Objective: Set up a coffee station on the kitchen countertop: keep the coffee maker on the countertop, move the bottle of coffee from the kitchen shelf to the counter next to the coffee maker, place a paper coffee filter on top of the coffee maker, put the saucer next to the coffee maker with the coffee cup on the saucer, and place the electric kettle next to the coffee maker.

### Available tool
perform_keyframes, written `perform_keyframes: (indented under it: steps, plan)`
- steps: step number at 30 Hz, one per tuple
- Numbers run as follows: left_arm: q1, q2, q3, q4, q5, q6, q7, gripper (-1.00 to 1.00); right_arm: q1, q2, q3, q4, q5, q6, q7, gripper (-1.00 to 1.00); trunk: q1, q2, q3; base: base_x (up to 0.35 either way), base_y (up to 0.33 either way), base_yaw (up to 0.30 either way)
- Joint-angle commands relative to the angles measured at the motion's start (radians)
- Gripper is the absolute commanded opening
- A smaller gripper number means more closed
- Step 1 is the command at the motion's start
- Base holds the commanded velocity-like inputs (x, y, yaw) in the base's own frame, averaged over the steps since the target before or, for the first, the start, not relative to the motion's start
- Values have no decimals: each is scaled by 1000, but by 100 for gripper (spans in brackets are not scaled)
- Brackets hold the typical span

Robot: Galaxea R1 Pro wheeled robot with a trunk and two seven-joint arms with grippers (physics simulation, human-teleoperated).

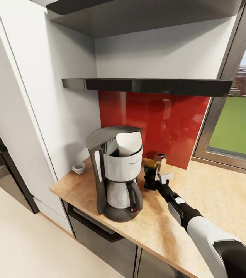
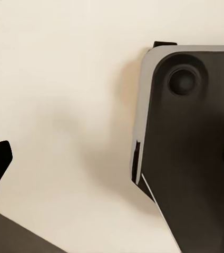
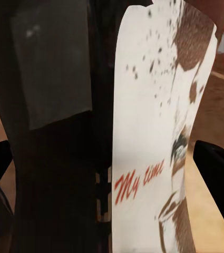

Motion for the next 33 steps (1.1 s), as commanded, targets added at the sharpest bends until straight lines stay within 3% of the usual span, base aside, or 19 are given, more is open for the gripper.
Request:
perform_keyframes:
  steps: [1, 28, 29, 33]
  plan:
    - [0, 1, -4, -2, 10, -1, 1, 100, -1, 0, 8, 2, -9, -9, 1, -100, 0, -1, -1, 0, 0, 0]
    - [0, 3, -5, 0, 11, -8, 1, 100, -1, 5, 12, 64, -5, -55, 2, -100, 0, -1, -1, 4, 0, 0]
    - [0, 3, -5, 0, 11, -8, 1, 100, -1, 5, 12, 64, -5, -55, 2, 100, 0, -1, -1, 0, 0, 0]
    - [0, 5, -5, 0, 11, -8, 1, 100, 0, 4, 12, 64, -5, -55, 1, 100, 0, -1, -1, 0, 0, 0]
